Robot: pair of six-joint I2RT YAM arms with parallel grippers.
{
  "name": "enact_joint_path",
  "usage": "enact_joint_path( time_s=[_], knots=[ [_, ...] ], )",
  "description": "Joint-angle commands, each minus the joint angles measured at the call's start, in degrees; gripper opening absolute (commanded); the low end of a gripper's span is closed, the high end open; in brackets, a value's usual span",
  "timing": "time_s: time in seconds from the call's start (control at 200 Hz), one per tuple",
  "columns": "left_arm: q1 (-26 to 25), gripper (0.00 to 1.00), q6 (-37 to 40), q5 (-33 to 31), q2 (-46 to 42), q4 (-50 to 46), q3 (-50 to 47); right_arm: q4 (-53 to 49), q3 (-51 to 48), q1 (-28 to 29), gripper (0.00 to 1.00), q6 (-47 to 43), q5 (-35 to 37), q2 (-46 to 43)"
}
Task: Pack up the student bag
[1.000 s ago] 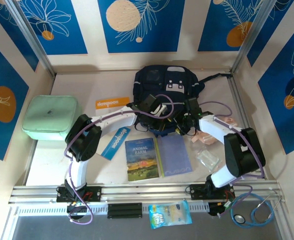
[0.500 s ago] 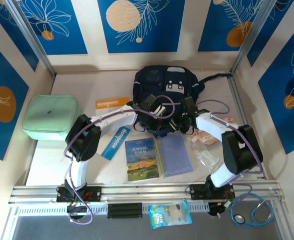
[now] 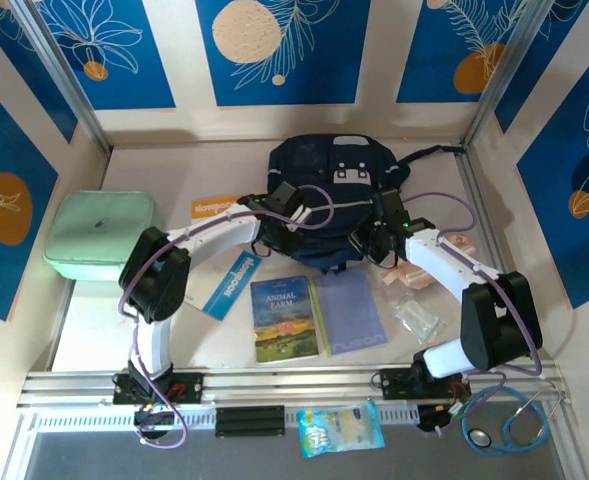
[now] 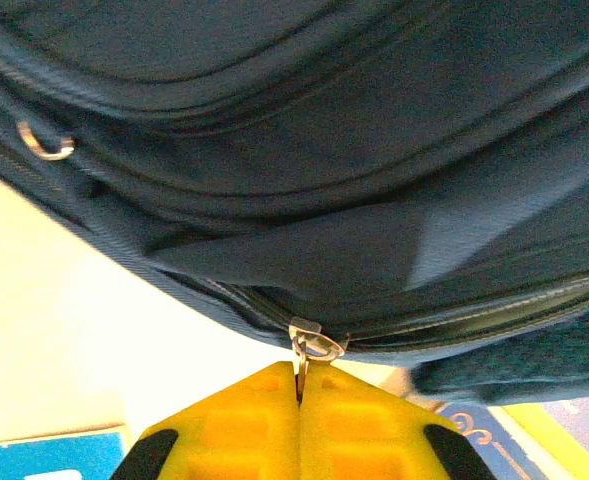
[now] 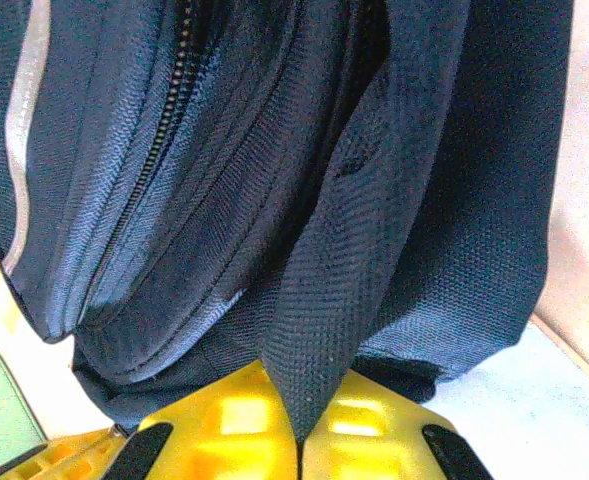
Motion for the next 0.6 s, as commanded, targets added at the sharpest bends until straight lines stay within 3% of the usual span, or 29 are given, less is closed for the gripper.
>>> enact_joint_path(
  time_s=[0.0,0.235,0.59],
  knots=[
    [2.82,0.00,3.93,-0.38,-0.57,-5.96,-1.55,0.62,0.29,-2.07,0.04,-1.75,3.70,-2.68],
    [8.44,0.00,8.03,-0.75,2.10,-3.56,-0.07,1.14,-0.23,-3.71,0.04,-2.59,1.85,-4.33],
    [12.92,0.00,4.49,-1.02,9.07,-0.52,8.79,1.77,-1.82,-3.89,0.04,-2.35,-0.14,-4.62]
  ],
)
